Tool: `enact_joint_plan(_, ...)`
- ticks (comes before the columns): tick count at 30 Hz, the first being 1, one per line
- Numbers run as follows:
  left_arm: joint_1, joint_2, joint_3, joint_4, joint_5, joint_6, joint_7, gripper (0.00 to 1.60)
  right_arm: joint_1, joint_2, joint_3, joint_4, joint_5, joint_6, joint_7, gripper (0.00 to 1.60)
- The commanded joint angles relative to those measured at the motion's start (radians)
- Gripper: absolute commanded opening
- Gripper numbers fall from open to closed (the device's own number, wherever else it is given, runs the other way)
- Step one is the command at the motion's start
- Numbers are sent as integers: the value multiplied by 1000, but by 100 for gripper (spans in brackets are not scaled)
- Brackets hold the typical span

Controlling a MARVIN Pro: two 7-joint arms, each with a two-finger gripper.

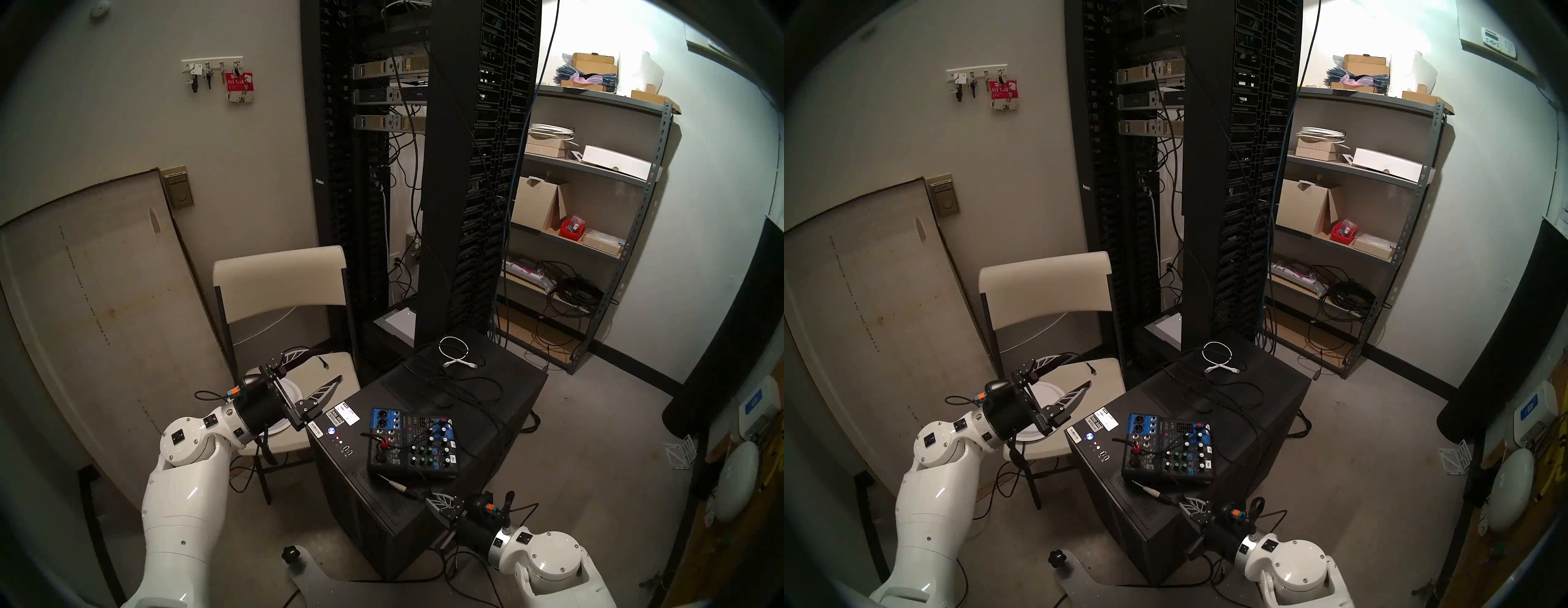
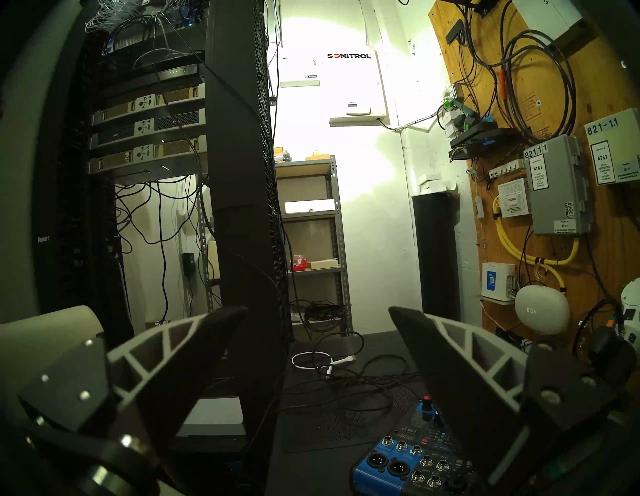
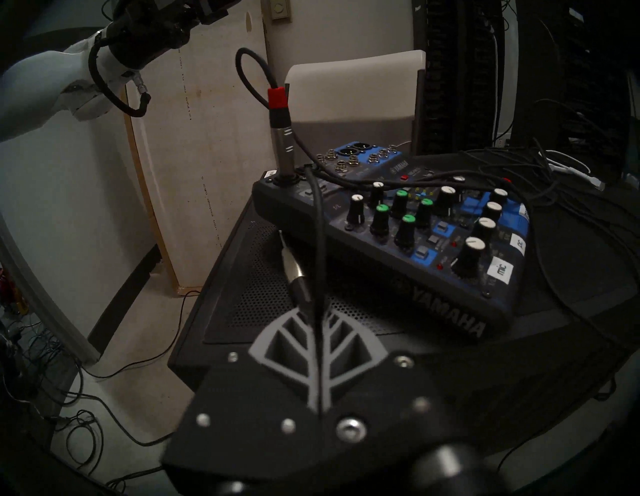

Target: Insert aux cable

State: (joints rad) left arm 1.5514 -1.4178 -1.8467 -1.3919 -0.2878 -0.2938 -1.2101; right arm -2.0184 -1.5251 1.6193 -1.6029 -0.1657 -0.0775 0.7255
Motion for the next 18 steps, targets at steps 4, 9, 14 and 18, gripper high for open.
enact_joint_plan(4, -1, -4, -1, -14, -2, -7, -1, 160, 57, -15, 14, 9, -31, -20, -63, 0)
enact_joint_plan(9, 0, -6, -3, -15, -1, -9, -2, 160, 67, -24, 22, 20, -43, -22, -84, 0)
enact_joint_plan(14, 1, -9, -4, -22, 0, -7, -2, 160, 83, -25, 17, 32, -72, -22, -100, 0)
enact_joint_plan(18, 0, -9, -5, -19, 0, -10, -2, 160, 94, -27, 20, 36, -84, -18, -105, 0)
